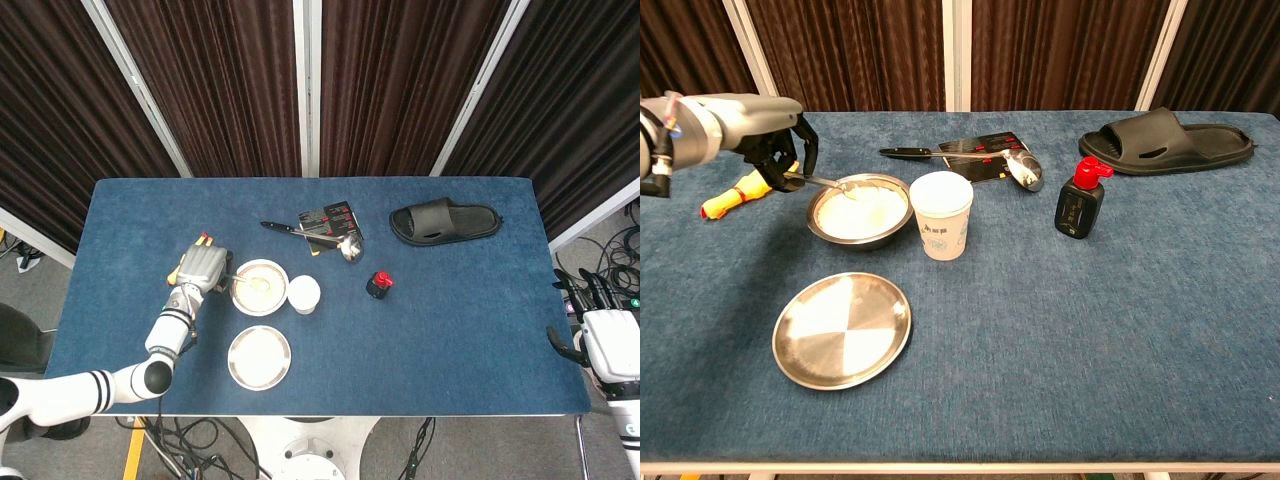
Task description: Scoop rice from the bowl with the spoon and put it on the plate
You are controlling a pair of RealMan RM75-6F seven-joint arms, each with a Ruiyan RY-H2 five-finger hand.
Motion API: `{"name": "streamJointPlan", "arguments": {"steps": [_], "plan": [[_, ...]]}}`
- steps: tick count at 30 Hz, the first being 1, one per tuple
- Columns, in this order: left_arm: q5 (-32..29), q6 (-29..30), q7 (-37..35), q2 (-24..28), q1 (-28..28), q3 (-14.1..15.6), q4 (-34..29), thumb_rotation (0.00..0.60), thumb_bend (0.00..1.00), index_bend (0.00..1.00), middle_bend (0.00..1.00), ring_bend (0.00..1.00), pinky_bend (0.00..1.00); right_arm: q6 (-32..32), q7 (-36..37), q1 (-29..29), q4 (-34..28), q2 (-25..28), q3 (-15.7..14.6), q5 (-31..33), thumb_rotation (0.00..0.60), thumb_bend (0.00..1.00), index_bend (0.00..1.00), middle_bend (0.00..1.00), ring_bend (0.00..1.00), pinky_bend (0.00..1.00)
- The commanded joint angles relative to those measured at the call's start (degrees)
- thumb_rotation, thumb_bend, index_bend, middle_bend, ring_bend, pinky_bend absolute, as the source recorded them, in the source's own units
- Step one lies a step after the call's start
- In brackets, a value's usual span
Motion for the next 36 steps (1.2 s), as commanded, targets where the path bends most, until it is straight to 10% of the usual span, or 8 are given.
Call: {"name": "streamJointPlan", "arguments": {"steps": [1, 17, 36], "plan": [[0.17, -3.34, -5.09, 2.13, 1.01, -1.06, -0.36, 0.6, 0.54, 0.64, 0.91, 0.88, 1.0, -0.02, -0.13, 0.01, -0.18, 0.09, 0.02, 0.0, 0.6, 0.27, 0.06, 0.23, 0.0, 0.07], [-2.41, -7.62, -7.98, 8.14, -3.98, 0.12, -4.58, 0.6, 0.54, 0.64, 0.91, 0.88, 1.0, -0.23, -0.51, 0.68, -0.23, 0.75, 0.93, 0.4, 0.6, 0.27, 0.06, 0.23, 0.0, 0.07], [-8.61, 5.85, 5.66, 1.98, -15.67, 3.22, -9.16, 0.6, 0.54, 0.64, 0.91, 0.88, 1.0, -0.37, -0.61, 1.5, -0.32, 2.2, 2.05, 1.05, 0.6, 0.27, 0.06, 0.23, 0.0, 0.07]]}}
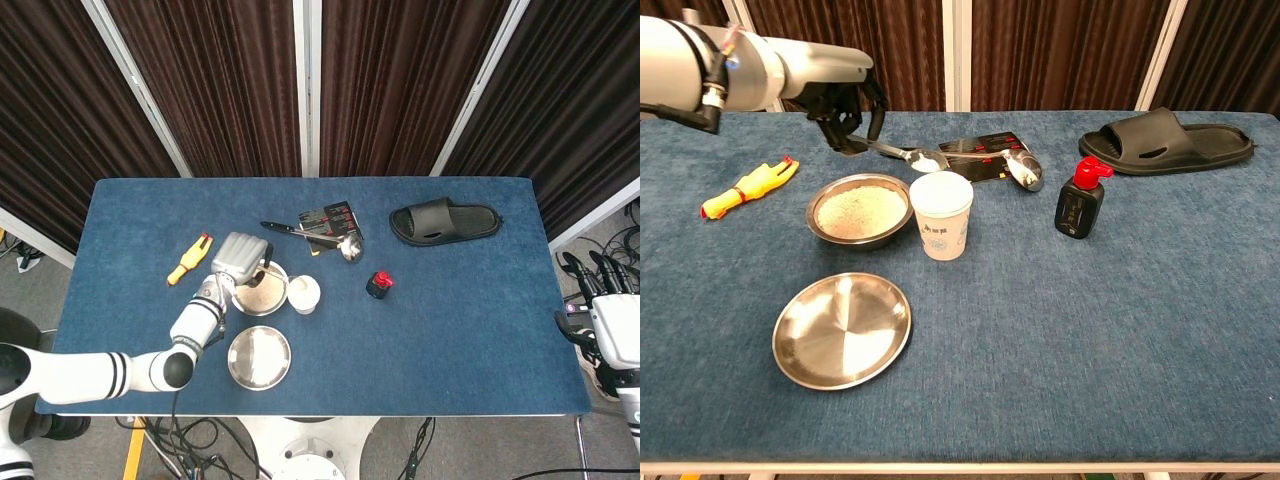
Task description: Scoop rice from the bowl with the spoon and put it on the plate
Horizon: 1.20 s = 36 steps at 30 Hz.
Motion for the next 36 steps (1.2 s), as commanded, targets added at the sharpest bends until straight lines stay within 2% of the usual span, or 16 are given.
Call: {"name": "streamJointPlan", "arguments": {"steps": [1, 7, 12, 16, 20, 25, 36], "plan": [[-0.3, 3.62, 2.87, -2.57, -1.58, 0.99, 0.42, 0.6, 0.54, 0.64, 0.91, 0.88, 1.0, -0.09, 0.21, -0.12, 0.19, -0.11, -0.13, 0.14, 0.6, 0.27, 0.06, 0.23, 0.0, 0.07], [3.33, 11.13, 7.93, -7.37, -2.13, 3.37, 2.12, 0.6, 0.54, 0.64, 0.91, 0.89, 1.0, 0.08, 0.88, -0.52, 0.82, -0.39, -0.33, 0.46, 0.6, 0.27, 0.06, 0.23, 0.0, 0.07], [10.97, 19.4, 11.28, -12.51, -0.62, 6.39, 5.4, 0.6, 0.54, 0.64, 0.91, 0.89, 1.0, 0.12, 1.46, -0.77, 1.26, -0.51, -0.48, 0.6, 0.6, 0.27, 0.06, 0.23, 0.0, 0.07], [16.71, 23.39, 15.17, -15.69, 0.38, 9.17, 8.72, 0.6, 0.54, 0.64, 0.91, 0.89, 1.0, 0.07, 1.66, -0.83, 1.42, -0.67, -0.59, 0.56, 0.6, 0.27, 0.06, 0.23, 0.0, 0.07], [20.51, 25.2, 18.18, -17.99, 1.48, 10.65, 11.91, 0.6, 0.53, 0.64, 0.91, 0.89, 1.0, 0.11, 1.72, -0.92, 1.41, -0.77, -0.62, 0.63, 0.6, 0.27, 0.06, 0.23, 0.0, 0.07], [28.42, 29.3, 18.97, -21.09, 3.75, 12.51, 18.79, 0.6, 0.54, 0.64, 0.91, 0.89, 1.0, -0.04, 1.67, -1.04, 1.33, -0.77, -0.74, 0.77, 0.6, 0.27, 0.06, 0.23, 0.0, 0.07], [38.19, 29.49, 23.76, -21.0, 6.13, 13.26, 21.34, 0.6, 0.54, 0.64, 0.91, 0.89, 1.0, 0.07, 1.36, -1.08, 0.85, -0.87, -0.79, 0.55, 0.6, 0.27, 0.06, 0.23, 0.0, 0.07]]}}
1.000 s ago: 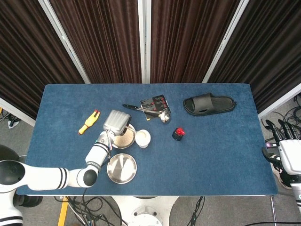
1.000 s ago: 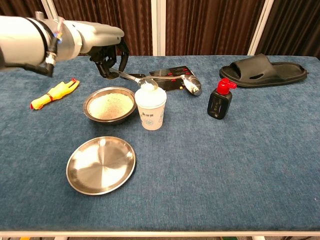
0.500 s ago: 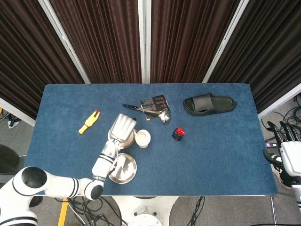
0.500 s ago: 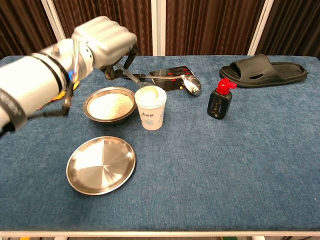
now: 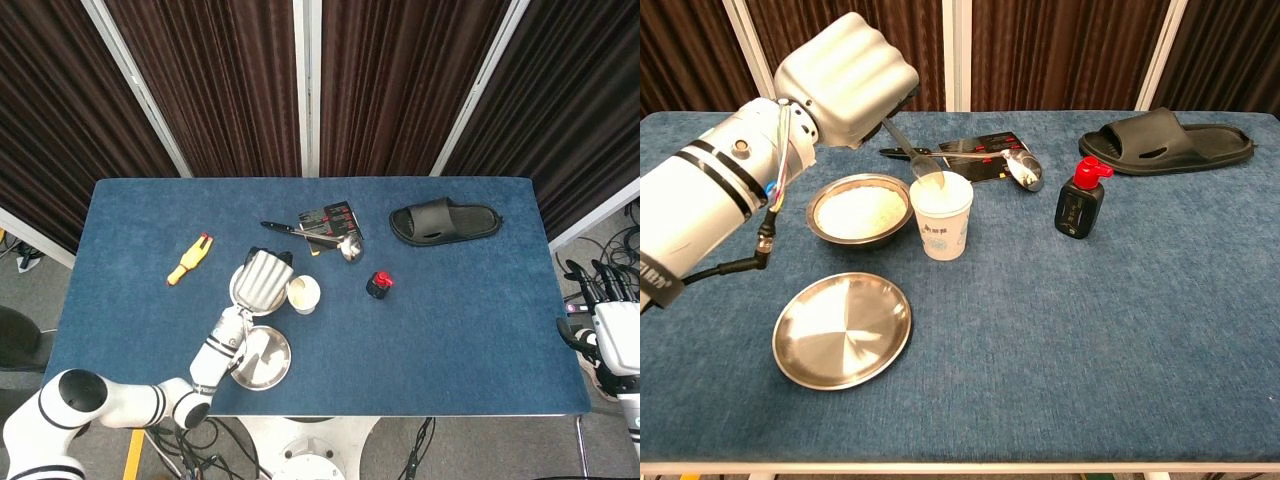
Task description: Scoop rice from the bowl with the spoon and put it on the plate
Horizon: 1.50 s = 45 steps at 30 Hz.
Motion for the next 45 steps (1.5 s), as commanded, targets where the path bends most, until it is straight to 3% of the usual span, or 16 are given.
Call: {"name": "streamJointPlan", "arguments": {"steps": [1, 12, 19, 24, 28, 33, 39, 45], "plan": [[2.06, -0.74, 1.92, -0.01, 0.66, -0.05, 1.19, 0.6, 0.54, 0.64, 0.91, 0.89, 1.0, 0.22, -0.06, -0.12, -0.15, 0.14, 0.02, -0.03, 0.6, 0.27, 0.06, 0.23, 0.0, 0.07], [5.04, -2.46, 1.52, 0.92, 3.23, -3.43, 0.97, 0.6, 0.54, 0.64, 0.91, 0.89, 1.0, 0.5, -0.2, -0.37, -0.6, 0.37, -0.01, -0.08, 0.6, 0.27, 0.06, 0.23, 0.0, 0.07], [2.55, -5.57, -12.53, 5.51, 6.92, -8.57, -9.68, 0.6, 0.54, 0.64, 0.91, 0.89, 1.0, 0.51, -0.12, -0.33, -0.69, 0.44, 0.13, -0.01, 0.6, 0.27, 0.06, 0.23, 0.0, 0.07], [-0.81, -10.63, -24.55, 11.43, 10.48, -9.92, -18.32, 0.6, 0.55, 0.64, 0.91, 0.89, 1.0, 0.47, 0.1, -0.31, -0.51, 0.17, 0.1, -0.09, 0.6, 0.27, 0.06, 0.23, 0.0, 0.07], [-1.35, -16.07, -31.75, 17.99, 12.72, -8.09, -23.71, 0.6, 0.55, 0.64, 0.91, 0.89, 1.0, 0.58, 0.17, -0.32, -0.47, 0.17, 0.05, -0.31, 0.6, 0.27, 0.06, 0.23, 0.0, 0.07], [2.07, -20.18, -39.4, 22.99, 15.73, -3.84, -25.56, 0.6, 0.55, 0.64, 0.91, 0.88, 1.0, 0.66, 0.2, -0.38, -0.49, 0.11, 0.0, -0.39, 0.6, 0.27, 0.06, 0.23, 0.0, 0.07], [9.23, -23.3, -40.96, 23.17, 16.94, 1.34, -23.1, 0.6, 0.55, 0.64, 0.91, 0.88, 1.0, 0.45, -0.34, -0.09, -0.93, -0.03, 0.02, -0.67, 0.6, 0.27, 0.06, 0.23, 0.0, 0.07], [13.36, -25.63, -40.98, 20.14, 16.74, 2.59, -18.92, 0.6, 0.55, 0.63, 0.9, 0.88, 1.0, 0.38, -0.9, -0.13, -1.47, 0.05, 0.03, -0.44, 0.6, 0.27, 0.06, 0.23, 0.0, 0.07]]}}
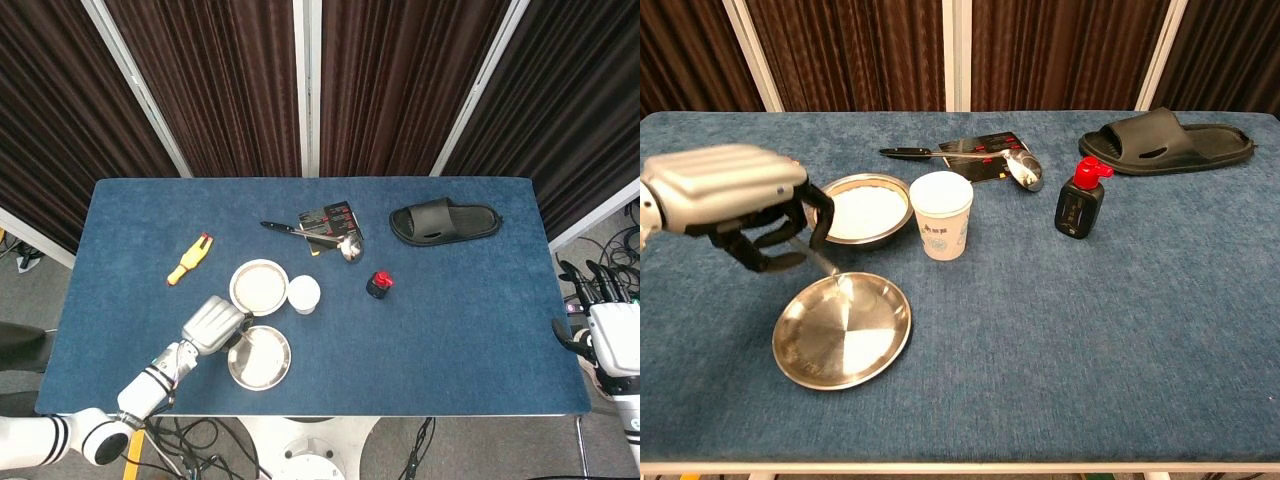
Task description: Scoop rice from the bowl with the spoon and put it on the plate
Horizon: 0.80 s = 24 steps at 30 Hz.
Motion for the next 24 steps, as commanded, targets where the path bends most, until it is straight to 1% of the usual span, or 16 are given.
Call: {"name": "streamJointPlan", "arguments": {"steps": [1, 6, 8, 9, 14, 17, 20, 22, 24], "plan": [[1.29, -1.75, 0.46, -2.31, -0.01, 0.6, 2.89, 0.6, 0.55, 0.62, 0.9, 0.88, 1.0, 0.02, -0.16, -0.07, -0.17, 0.09, 0.02, 0.15, 0.6, 0.27, 0.06, 0.23, 0.0, 0.07], [0.72, -3.32, 4.55, -4.91, -0.23, 0.4, 5.15, 0.6, 0.54, 0.57, 0.9, 0.87, 1.0, 0.0, -0.47, -0.18, -0.43, 0.24, 0.0, 0.34, 0.6, 0.27, 0.07, 0.23, 0.0, 0.07], [0.07, -4.27, 5.96, -5.2, -0.4, 0.4, 5.08, 0.6, 0.54, 0.55, 0.89, 0.87, 1.0, -0.08, -0.55, -0.17, -0.51, 0.27, 0.01, 0.43, 0.6, 0.27, 0.07, 0.23, 0.0, 0.07], [-0.39, -4.7, 6.84, -5.23, -0.5, 0.29, 4.8, 0.6, 0.53, 0.53, 0.89, 0.87, 1.0, -0.1, -0.57, -0.16, -0.53, 0.26, 0.01, 0.43, 0.6, 0.27, 0.07, 0.23, 0.0, 0.07], [-1.66, -3.13, 8.15, -4.67, 0.55, -0.7, 2.92, 0.6, 0.45, 0.31, 0.85, 0.84, 1.0, -0.26, -0.44, -0.19, -0.47, 0.24, 0.02, 0.68, 0.6, 0.27, 0.07, 0.23, 0.0, 0.07], [-1.55, -1.09, 7.47, -2.76, 1.83, -1.01, 0.7, 0.6, 0.43, 0.26, 0.82, 0.81, 1.0, -0.18, -0.28, -0.2, -0.38, 0.27, 0.07, 0.67, 0.6, 0.27, 0.07, 0.23, 0.0, 0.07], [-1.9, 2.63, 5.79, 0.09, 4.14, -1.69, -1.36, 0.6, 0.43, 0.25, 0.79, 0.78, 1.0, -0.14, -0.08, -0.23, -0.26, 0.3, 0.05, 0.57, 0.6, 0.27, 0.06, 0.23, 0.0, 0.07], [-3.05, 6.14, 2.54, 2.4, 6.55, -2.92, -2.45, 0.6, 0.43, 0.25, 0.77, 0.75, 1.0, -0.09, 0.1, -0.31, -0.13, 0.35, 0.01, 0.59, 0.6, 0.27, 0.07, 0.23, 0.0, 0.07], [-4.52, 10.8, -1.34, 4.0, 9.55, -4.75, -1.7, 0.6, 0.42, 0.25, 0.74, 0.71, 0.98, -0.19, 0.42, -0.4, 0.06, 0.4, -0.08, 0.66, 0.6, 0.27, 0.07, 0.23, 0.0, 0.07]]}}
